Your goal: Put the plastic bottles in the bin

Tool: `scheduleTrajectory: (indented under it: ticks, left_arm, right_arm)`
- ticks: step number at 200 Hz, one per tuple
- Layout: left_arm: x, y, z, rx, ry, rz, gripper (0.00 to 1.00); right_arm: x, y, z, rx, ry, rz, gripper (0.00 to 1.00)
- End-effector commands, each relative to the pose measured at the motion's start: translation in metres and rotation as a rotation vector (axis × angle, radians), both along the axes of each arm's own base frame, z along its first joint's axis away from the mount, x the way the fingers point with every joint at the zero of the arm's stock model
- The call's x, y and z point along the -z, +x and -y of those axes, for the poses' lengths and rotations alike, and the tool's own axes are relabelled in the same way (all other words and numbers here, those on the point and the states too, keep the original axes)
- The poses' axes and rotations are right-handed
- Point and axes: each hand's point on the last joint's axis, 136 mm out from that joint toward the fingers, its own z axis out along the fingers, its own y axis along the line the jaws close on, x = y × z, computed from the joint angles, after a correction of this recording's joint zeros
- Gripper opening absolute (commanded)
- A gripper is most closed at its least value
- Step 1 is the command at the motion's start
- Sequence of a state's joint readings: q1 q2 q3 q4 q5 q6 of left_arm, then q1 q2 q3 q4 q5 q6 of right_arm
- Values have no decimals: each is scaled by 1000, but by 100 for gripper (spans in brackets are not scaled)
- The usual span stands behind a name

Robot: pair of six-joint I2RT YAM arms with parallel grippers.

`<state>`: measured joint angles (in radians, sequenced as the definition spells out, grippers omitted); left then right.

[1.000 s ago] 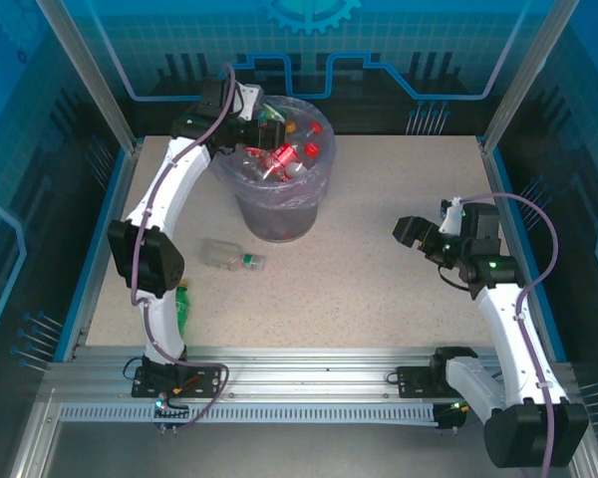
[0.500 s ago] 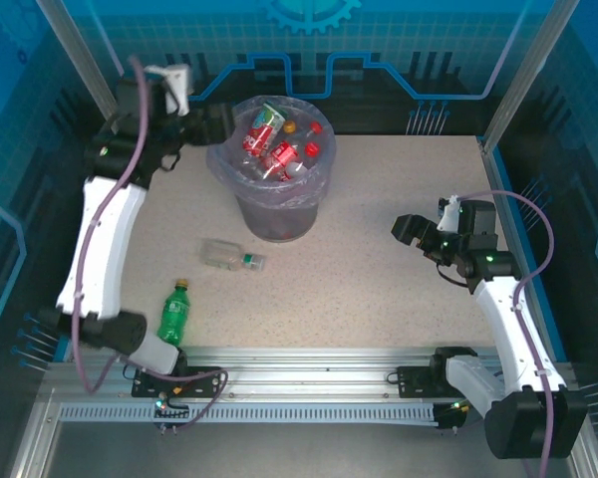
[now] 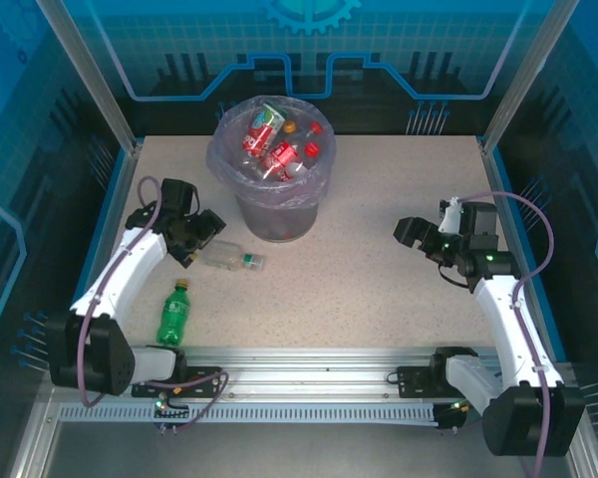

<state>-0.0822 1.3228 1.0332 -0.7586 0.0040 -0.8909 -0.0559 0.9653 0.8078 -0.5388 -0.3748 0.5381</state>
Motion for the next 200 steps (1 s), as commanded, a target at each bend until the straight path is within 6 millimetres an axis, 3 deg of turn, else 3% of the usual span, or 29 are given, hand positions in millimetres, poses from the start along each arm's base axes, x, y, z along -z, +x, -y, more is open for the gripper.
scheduleTrajectory:
  ticks: [1, 35, 69, 114, 138, 158, 200]
  left_arm:
    - [17, 13, 11, -116, -53, -32, 88]
    - [50, 26, 21, -157, -76, -84, 90]
    - [77, 23, 26, -210, -77, -140, 88]
    - [99, 21, 26, -251, -74, -175, 76]
    - [90, 20, 22, -256, -54, -152, 68]
    - [69, 22, 16, -243, -23, -100, 62]
    - [0, 28, -5, -203, 90, 49, 60]
  right_arm:
    - [4, -8, 8, 16, -17, 3, 91]
    - [6, -13, 10, 27, -17, -4, 91]
    - [5, -19, 16, 42, -44, -5, 91]
    - [4, -21, 19, 49, -47, -5, 91]
    - [4, -22, 21, 56, -53, -4, 91]
    - [4, -21, 20, 55, -48, -6, 91]
    - [0, -17, 20, 54, -43, 3, 91]
